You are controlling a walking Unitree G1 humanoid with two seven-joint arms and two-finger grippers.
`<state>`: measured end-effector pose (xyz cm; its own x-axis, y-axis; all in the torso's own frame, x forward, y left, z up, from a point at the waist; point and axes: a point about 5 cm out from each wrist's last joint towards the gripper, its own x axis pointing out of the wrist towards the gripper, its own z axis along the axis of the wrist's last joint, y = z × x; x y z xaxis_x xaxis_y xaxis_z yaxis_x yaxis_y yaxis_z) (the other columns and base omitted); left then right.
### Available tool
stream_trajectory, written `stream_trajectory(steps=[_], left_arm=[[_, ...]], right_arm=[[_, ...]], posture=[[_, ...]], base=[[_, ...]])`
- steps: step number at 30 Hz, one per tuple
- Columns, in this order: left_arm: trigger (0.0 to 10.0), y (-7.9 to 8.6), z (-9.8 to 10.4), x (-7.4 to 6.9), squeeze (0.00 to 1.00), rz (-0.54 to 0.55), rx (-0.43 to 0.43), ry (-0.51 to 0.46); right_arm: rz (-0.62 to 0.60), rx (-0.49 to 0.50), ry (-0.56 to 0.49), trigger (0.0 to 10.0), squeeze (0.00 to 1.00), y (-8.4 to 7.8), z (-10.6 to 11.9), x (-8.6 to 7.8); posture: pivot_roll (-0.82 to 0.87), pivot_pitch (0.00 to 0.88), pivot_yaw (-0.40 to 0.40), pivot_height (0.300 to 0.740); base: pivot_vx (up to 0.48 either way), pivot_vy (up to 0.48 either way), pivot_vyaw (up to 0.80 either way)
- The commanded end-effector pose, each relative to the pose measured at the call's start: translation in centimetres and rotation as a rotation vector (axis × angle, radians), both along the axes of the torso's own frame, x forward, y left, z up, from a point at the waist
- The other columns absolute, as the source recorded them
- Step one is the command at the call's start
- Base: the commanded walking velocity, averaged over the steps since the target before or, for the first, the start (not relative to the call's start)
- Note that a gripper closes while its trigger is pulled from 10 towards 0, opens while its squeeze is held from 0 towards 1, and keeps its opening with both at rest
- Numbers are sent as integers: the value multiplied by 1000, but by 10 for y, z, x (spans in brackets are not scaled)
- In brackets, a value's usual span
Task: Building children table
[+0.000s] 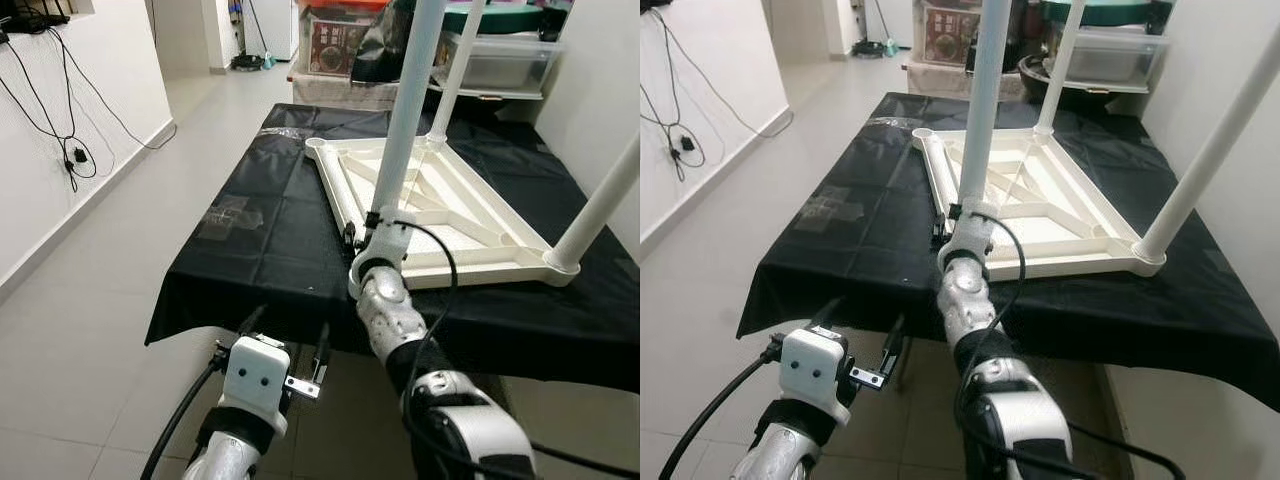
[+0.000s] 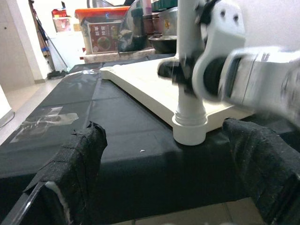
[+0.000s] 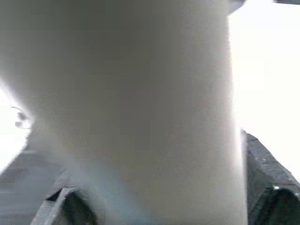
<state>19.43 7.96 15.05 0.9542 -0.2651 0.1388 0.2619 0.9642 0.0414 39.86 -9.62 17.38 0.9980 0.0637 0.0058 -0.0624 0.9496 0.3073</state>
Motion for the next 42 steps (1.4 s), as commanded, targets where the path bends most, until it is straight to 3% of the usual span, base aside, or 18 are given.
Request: stream_trajectory(steps=[1, 2, 4, 5, 6, 7, 12, 22, 23, 24, 25, 32, 34, 35, 36, 40, 41, 42], left_arm=[[10000, -1, -4, 0, 0, -1, 6, 11], [10000, -1, -4, 0, 0, -1, 6, 11], [10000, -1, -4, 1, 0, -1, 5, 10], [10000, -1, -4, 1, 0, -1, 5, 10], [10000, -1, -4, 1, 0, -1, 6, 9], [10000, -1, -4, 1, 0, -1, 6, 9], [10000, -2, -3, 1, 0, -1, 5, 7], [10000, -1, -2, 1, 0, 7, 4, 4], [10000, -1, -2, 1, 0, 7, 2, 4], [10000, -1, -2, 1, 0, 8, 2, 4], [10000, -1, -2, 1, 0, 8, 2, 3], [10000, -1, -1, 1, 0, 7, 2, 2], [10000, -2, -1, 1, 0, 5, 1, 1], [10000, -2, -1, 1, 0, 5, 1, 1], [10000, -2, -1, 2, 0, 4, 0, 1], [10000, -2, -1, 2, 0, 4, -1, 1], [10000, -3, -1, 2, 0, 3, -1, 2], [10000, -3, -1, 2, 0, 3, -1, 2]], right_arm=[[93, 35, -33, 10000, 0, 7, 10, 3], [93, 35, -33, 10000, 0, 7, 10, 3], [355, 5, -96, 10000, 0, 10, 21, 5], [355, 5, -96, 10000, 0, 10, 21, 5], [534, -51, -114, 10000, 0, 13, 22, 2], [534, -51, -114, 10000, 0, 13, 22, 2], [994, -101, -81, 10000, 0, 30, 13, -14], [1235, -163, -32, 10000, 0, 51, 6, -26], [1258, -150, -38, 7020, 0, 54, 8, -27], [1274, -139, -42, 7020, 0, 55, 8, -28], [1284, -132, -45, 0, 0, 56, 9, -28], [1187, -155, -70, 0, 0, 56, 8, -25], [911, -145, -26, 0, 0, 49, 2, -14], [911, -145, -26, 0, 0, 49, 2, -14], [725, -143, 5, 0, 0, 41, -3, -8], [609, -142, 25, 0, 0, 36, -6, -5], [340, -147, 61, 0, 0, 16, -14, -1], [340, -147, 61, 0, 0, 16, -14, -1]], posture=[[123, 33, -44, 740], [123, 33, -44, 740], [118, 35, -46, 740], [118, 35, -46, 740], [118, 35, -46, 740], [118, 35, -46, 740], [128, 37, -52, 740], [138, 39, -56, 740], [138, 39, -56, 740], [138, 39, -56, 740], [138, 39, -56, 740], [141, 42, -61, 740], [130, 41, -54, 740], [130, 41, -54, 740], [130, 41, -54, 740], [126, 41, -50, 740], [123, 41, -47, 740], [123, 41, -47, 740]], base=[[0, 0, 0], [0, 0, 0], [0, 0, 0], [0, 0, 0], [0, 0, 0], [0, 0, 0], [0, 0, 0], [0, 0, 0], [0, 0, 0], [0, 0, 0], [0, 0, 0], [0, 0, 0], [0, 0, 0], [0, 0, 0], [0, 0, 0], [0, 0, 0], [0, 0, 0], [0, 0, 0]])
